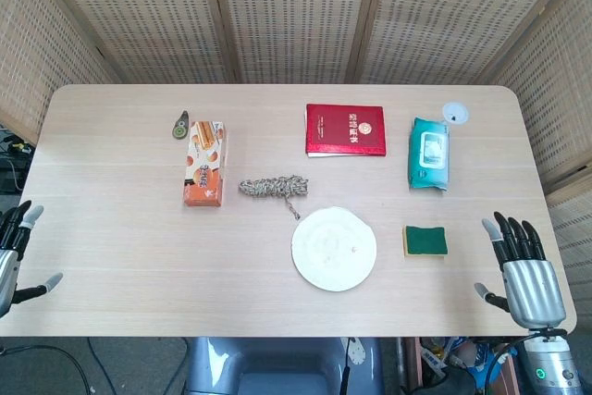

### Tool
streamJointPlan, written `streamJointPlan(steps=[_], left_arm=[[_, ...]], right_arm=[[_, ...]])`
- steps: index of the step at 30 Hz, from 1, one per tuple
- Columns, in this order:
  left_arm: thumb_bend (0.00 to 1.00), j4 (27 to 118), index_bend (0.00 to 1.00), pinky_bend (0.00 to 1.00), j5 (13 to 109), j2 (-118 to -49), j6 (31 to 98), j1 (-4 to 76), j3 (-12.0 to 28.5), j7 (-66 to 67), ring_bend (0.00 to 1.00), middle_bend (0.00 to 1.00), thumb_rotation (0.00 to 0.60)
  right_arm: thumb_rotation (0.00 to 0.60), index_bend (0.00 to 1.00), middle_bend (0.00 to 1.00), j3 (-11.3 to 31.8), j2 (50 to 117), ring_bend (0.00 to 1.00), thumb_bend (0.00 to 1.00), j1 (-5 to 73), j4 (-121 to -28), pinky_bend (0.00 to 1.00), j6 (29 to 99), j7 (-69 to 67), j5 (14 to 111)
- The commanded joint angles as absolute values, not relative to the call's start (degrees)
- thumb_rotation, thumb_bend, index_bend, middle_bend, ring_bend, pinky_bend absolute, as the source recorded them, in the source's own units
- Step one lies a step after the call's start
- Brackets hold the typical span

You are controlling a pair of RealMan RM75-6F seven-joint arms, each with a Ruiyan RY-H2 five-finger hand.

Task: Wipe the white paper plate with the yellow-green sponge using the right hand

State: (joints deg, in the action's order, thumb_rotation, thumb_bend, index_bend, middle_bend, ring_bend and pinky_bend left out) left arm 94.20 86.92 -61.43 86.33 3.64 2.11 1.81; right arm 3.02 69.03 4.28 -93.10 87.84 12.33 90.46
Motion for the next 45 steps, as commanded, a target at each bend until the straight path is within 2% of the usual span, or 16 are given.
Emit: streamJointPlan(steps=[1,5,8,10,13,20,25,35,45], left_arm=[[0.0,94.2,0.0,0.0,86.9,-61.4,86.2,3.6,2.0,1.8,0.0,0.0,0.6],[0.0,94.4,0.0,0.0,87.2,-61.4,85.9,3.8,1.7,2.0,0.0,0.0,0.6],[0.0,94.4,0.0,0.0,87.4,-61.5,85.9,3.9,1.7,2.5,0.0,0.0,0.6],[0.0,94.4,0.0,0.0,87.2,-61.6,85.5,4.0,1.7,2.8,0.0,0.0,0.6],[0.0,94.5,0.0,0.0,86.9,-61.8,85.4,4.2,1.9,3.4,0.0,0.0,0.6],[0.0,94.4,0.0,0.0,86.3,-62.4,85.0,4.5,2.0,4.7,0.0,0.0,0.6],[0.0,94.6,0.0,0.0,86.0,-62.6,84.8,4.6,2.0,5.3,0.0,0.0,0.6],[0.0,95.1,0.0,0.0,85.5,-62.5,84.2,4.7,1.9,5.7,0.0,0.0,0.6],[0.0,95.5,0.0,0.0,85.3,-62.1,84.0,4.7,1.7,5.6,0.0,0.0,0.6]], right_arm=[[0.6,0.0,0.0,2.9,69.1,0.0,0.0,4.5,-93.0,0.0,87.3,12.2,90.2],[0.6,0.0,0.0,2.1,68.8,0.0,0.0,5.6,-93.4,0.0,84.5,9.6,90.7],[0.6,0.0,0.0,1.4,68.7,0.0,0.0,8.0,-92.8,0.0,80.2,5.2,91.4],[0.6,0.0,0.0,1.1,69.3,0.0,0.0,11.1,-91.8,0.0,74.6,2.9,91.6],[0.6,0.0,0.01,2.2,70.8,0.0,0.0,14.3,-89.3,0.0,70.9,3.0,91.2],[0.6,0.03,0.12,4.9,77.9,0.0,0.0,19.1,-82.3,0.01,65.1,9.4,87.5],[0.6,0.1,0.19,6.4,83.3,0.04,0.0,21.3,-76.5,0.08,61.2,14.0,82.3],[0.6,0.14,0.22,7.4,87.7,0.06,0.0,23.4,-68.6,0.1,58.2,18.8,76.6],[0.6,0.2,0.25,6.7,87.9,0.1,0.02,24.4,-67.9,0.1,55.6,20.3,74.1]])
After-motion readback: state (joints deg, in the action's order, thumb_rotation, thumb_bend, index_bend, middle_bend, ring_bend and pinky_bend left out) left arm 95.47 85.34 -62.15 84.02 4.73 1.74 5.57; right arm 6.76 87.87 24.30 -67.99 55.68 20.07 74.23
